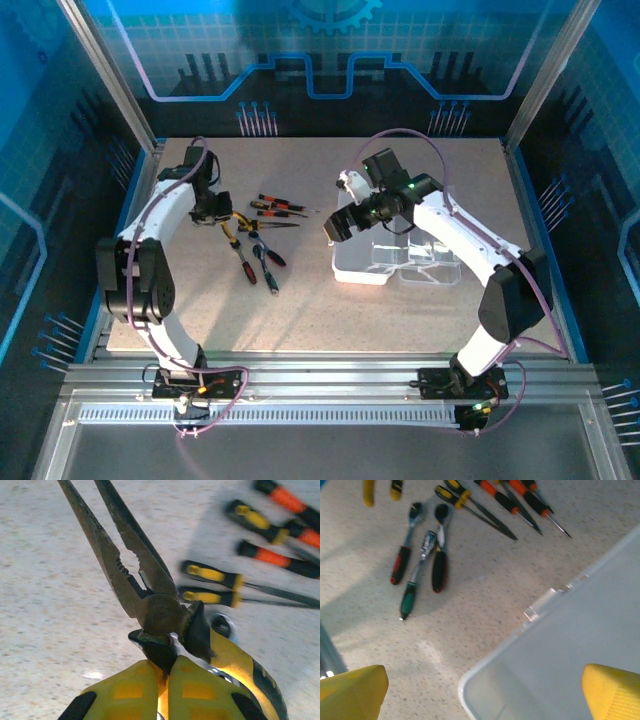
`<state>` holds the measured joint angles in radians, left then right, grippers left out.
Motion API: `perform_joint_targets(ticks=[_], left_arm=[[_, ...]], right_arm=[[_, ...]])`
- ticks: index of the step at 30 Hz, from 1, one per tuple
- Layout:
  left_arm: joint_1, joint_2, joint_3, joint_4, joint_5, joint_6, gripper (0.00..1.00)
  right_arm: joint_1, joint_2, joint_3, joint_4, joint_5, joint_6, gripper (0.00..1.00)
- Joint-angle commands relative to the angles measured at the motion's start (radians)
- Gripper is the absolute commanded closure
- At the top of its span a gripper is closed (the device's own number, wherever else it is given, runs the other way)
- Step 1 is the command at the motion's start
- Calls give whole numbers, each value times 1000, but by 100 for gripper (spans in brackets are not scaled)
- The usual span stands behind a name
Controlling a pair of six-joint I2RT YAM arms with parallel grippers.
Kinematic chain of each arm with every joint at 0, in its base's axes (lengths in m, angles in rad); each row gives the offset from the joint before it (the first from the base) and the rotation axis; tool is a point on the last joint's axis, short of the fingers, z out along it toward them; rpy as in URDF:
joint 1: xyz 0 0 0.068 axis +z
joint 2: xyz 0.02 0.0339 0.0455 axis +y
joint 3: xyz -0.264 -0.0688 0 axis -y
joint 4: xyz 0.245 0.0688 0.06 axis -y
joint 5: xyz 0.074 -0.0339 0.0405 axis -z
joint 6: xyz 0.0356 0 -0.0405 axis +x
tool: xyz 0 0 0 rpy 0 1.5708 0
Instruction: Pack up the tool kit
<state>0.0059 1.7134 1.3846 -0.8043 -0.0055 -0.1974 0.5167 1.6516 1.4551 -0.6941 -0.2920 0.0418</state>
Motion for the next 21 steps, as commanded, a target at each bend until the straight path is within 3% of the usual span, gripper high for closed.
perform_joint_targets(ticks=[1, 6, 12, 21], left_arm=[[-79, -106, 2, 48, 172, -50, 100], [-195, -132, 18, 100, 257, -87, 100], [-307, -104, 57, 129, 269, -116, 100], [-346, -90, 86, 134, 274, -124, 100]], right_arm=[[16, -5, 30, 99, -184, 58, 0], [32, 46, 63, 197, -279, 134, 1], [52, 118, 107, 243, -301, 202, 18], [85, 154, 82, 238, -240, 222, 35]])
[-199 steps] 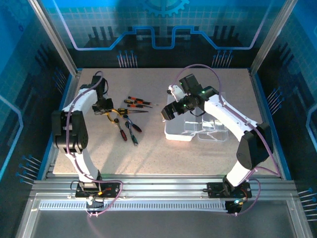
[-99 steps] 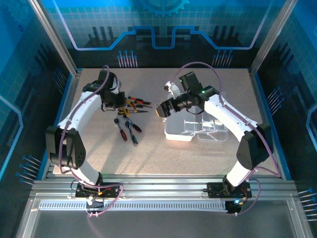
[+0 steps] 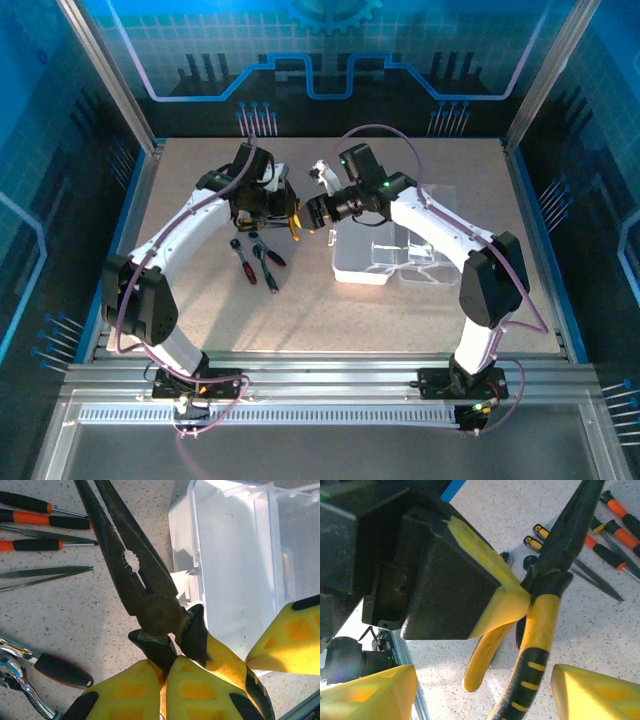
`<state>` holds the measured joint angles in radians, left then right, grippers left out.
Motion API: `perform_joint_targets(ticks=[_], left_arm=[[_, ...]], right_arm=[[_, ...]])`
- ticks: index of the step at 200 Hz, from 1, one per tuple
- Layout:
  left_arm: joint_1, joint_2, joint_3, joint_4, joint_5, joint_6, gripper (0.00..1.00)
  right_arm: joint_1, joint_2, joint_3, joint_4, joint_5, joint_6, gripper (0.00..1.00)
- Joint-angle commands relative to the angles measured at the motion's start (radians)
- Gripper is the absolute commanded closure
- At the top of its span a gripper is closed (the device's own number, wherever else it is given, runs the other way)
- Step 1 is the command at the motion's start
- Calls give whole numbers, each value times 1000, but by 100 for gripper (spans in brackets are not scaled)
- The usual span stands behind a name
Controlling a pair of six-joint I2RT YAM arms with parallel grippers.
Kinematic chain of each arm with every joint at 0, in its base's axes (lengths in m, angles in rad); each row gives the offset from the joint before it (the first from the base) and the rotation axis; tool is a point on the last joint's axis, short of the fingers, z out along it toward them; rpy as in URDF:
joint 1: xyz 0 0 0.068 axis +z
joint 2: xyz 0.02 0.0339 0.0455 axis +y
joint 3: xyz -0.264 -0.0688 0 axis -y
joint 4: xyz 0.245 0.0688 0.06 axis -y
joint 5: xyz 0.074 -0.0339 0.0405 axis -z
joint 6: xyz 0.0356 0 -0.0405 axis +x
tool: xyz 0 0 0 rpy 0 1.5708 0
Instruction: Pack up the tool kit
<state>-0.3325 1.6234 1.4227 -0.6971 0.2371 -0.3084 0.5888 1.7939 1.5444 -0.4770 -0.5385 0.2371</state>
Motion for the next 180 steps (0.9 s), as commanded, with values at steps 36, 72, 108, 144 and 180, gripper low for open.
perform_joint_targets(ticks=[36, 72, 108, 144, 180], left_arm=[[-11, -9, 50, 23, 36, -11, 100], [-12, -23, 43, 30, 47, -13, 100], [-13, -43, 39, 32, 59, -11, 100], [-13, -64, 26, 42, 72, -13, 100], [-13, -72, 16, 43, 66, -5, 82]], right_arm=[[13, 10, -17, 45, 13, 39, 55], [12, 19, -5, 37, 17, 36, 68], [12, 23, -6, 38, 20, 38, 83], [13, 21, -8, 44, 18, 41, 93], [6, 7, -17, 55, 9, 53, 100]])
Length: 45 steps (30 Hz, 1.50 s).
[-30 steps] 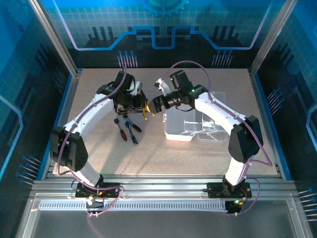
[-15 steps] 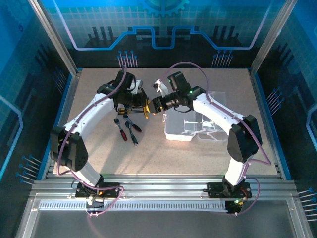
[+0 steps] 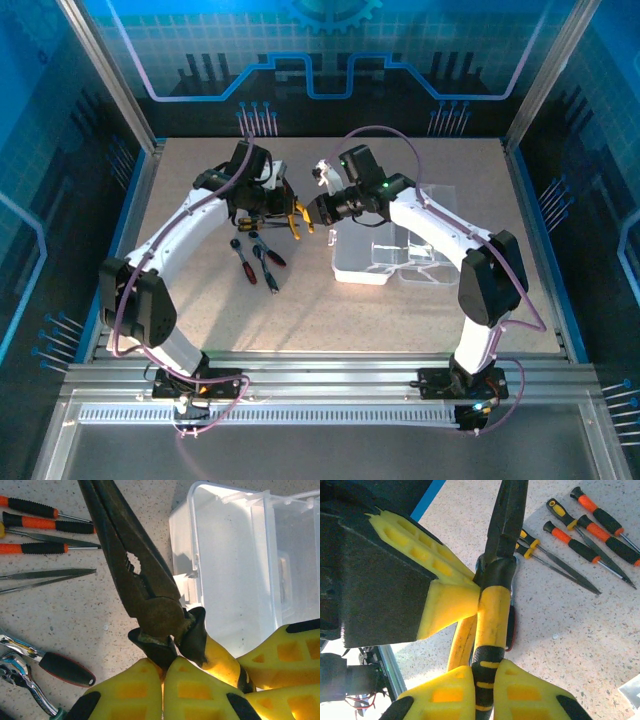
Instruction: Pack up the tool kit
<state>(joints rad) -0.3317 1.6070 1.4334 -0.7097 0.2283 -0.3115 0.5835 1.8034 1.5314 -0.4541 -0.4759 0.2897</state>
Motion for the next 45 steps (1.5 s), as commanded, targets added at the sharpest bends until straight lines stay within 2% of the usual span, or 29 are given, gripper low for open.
perform_joint_targets(ticks=[1, 4, 6, 10, 13, 20, 25, 29, 35, 41, 45], left_arm=[[-13, -56, 6, 55, 75, -2, 81], [-6, -60, 9, 38, 39, 16, 52], [15, -73, 9, 27, 20, 28, 40], [96, -109, -13, 18, -15, 37, 23], [148, -132, -43, -3, -86, 50, 1], [200, -129, -153, -35, -237, 66, 1], [206, -92, -204, -38, -299, 67, 1], [206, -76, -219, -29, -304, 70, 1], [206, -71, -231, -17, -292, 72, 1], [207, -62, -242, -12, -290, 75, 1], [207, -60, -240, -12, -286, 77, 0]], right_arm=[[11, -3, -5, 33, -53, 0, 100], [-8, -31, -20, 29, -50, 2, 100], [-30, -63, -32, 11, -40, -6, 100], [-84, -139, -64, -46, -2, -29, 100], [-127, -199, -99, -104, 33, -47, 100], [-230, -311, -202, -220, 97, -70, 100], [-241, -295, -220, -287, 188, -82, 100], [-207, -247, -239, -254, 276, -44, 100], [-160, -165, -276, -111, 310, 73, 100], [-116, -78, -258, -54, 397, 115, 100], [-111, -33, -257, -25, 411, 134, 100]])
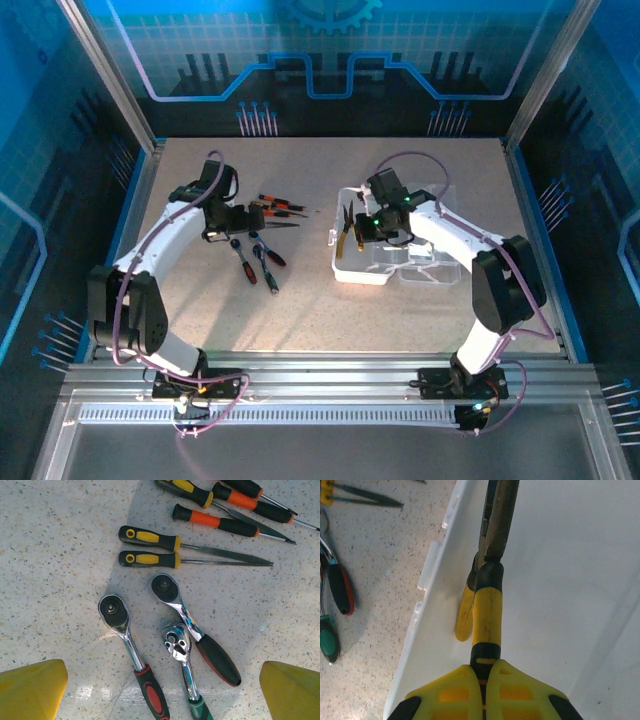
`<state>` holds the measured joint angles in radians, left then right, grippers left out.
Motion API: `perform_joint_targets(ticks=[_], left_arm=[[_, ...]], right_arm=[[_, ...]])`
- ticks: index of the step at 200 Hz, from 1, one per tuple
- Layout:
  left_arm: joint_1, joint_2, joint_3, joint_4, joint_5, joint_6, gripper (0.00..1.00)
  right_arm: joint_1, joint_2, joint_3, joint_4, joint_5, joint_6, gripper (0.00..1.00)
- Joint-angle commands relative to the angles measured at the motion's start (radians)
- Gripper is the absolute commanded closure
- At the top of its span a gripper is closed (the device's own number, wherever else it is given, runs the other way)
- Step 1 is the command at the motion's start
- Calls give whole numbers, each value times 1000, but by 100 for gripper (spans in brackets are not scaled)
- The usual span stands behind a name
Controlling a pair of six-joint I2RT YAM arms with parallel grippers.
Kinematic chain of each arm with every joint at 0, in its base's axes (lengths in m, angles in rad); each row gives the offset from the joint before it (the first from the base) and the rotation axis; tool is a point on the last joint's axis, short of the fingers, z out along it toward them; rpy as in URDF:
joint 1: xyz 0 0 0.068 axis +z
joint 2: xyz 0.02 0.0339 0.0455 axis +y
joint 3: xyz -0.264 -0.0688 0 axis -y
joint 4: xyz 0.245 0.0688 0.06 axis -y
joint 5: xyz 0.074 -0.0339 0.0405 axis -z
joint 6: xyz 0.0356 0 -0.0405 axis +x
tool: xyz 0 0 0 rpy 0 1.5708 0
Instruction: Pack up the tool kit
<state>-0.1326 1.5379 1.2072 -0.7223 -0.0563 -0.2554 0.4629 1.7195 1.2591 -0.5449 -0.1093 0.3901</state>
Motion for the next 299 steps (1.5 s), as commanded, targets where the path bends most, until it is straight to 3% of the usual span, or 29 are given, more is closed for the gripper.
perform_joint_targets(ticks=[1, 21, 68, 162, 199, 215, 219, 222, 280, 299], left_arm=[[8, 9, -13, 1, -2, 21, 1], [8, 14, -9, 0, 1, 22, 1], [8, 24, 1, -2, 8, 24, 1], [9, 60, 7, -2, -6, 27, 1], [9, 85, 3, 4, -12, 26, 1], [11, 100, -3, 6, -23, 23, 1], [11, 104, -3, 7, -25, 21, 1], [13, 107, -5, 9, -26, 21, 1], [43, 182, -35, 36, -50, -5, 1], [61, 216, -42, 29, -103, -12, 9]], right_arm=[[12, 60, 18, 69, 48, 39, 100], [23, 84, 31, 71, 59, 42, 100], [42, 126, 64, 62, 80, 40, 89], [78, 71, 191, -48, 138, -22, 51], [104, 11, 236, -84, 141, -53, 28], [118, -19, 246, -82, 114, -90, 14], [122, -26, 245, -78, 98, -105, 2], [126, -31, 245, -77, 91, -113, 0], [149, -20, 216, -80, 5, -185, 0], [149, -19, 199, -69, -4, -184, 0]])
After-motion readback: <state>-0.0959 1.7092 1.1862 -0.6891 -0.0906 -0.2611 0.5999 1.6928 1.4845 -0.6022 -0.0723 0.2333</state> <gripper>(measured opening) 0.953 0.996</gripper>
